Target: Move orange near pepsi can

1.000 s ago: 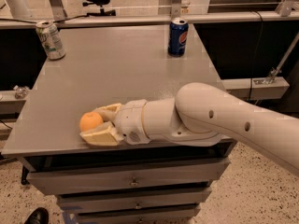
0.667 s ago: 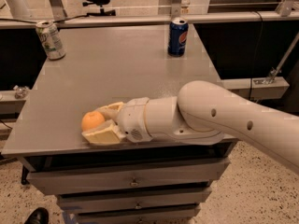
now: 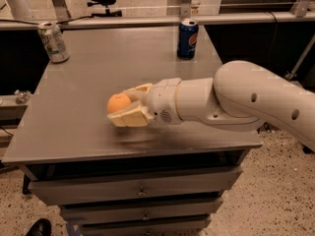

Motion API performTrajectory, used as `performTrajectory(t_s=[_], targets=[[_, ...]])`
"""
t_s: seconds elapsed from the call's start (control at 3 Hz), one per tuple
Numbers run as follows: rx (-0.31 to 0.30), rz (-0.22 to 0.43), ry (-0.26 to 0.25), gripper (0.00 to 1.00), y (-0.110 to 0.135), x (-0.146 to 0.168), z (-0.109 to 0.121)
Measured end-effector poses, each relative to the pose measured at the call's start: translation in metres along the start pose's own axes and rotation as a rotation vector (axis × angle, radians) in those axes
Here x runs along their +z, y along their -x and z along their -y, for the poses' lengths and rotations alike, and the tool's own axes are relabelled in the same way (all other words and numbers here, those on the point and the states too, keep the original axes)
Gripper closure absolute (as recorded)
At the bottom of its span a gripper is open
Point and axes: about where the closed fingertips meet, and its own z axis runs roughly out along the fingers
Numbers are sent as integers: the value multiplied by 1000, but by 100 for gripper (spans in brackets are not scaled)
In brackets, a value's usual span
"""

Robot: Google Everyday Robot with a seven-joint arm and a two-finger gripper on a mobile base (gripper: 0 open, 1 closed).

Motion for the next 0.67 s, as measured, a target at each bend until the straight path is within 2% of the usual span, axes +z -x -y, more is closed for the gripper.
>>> performTrajectory(t_s=[0.67], targets=[[1, 16, -11, 100, 4, -2, -6]])
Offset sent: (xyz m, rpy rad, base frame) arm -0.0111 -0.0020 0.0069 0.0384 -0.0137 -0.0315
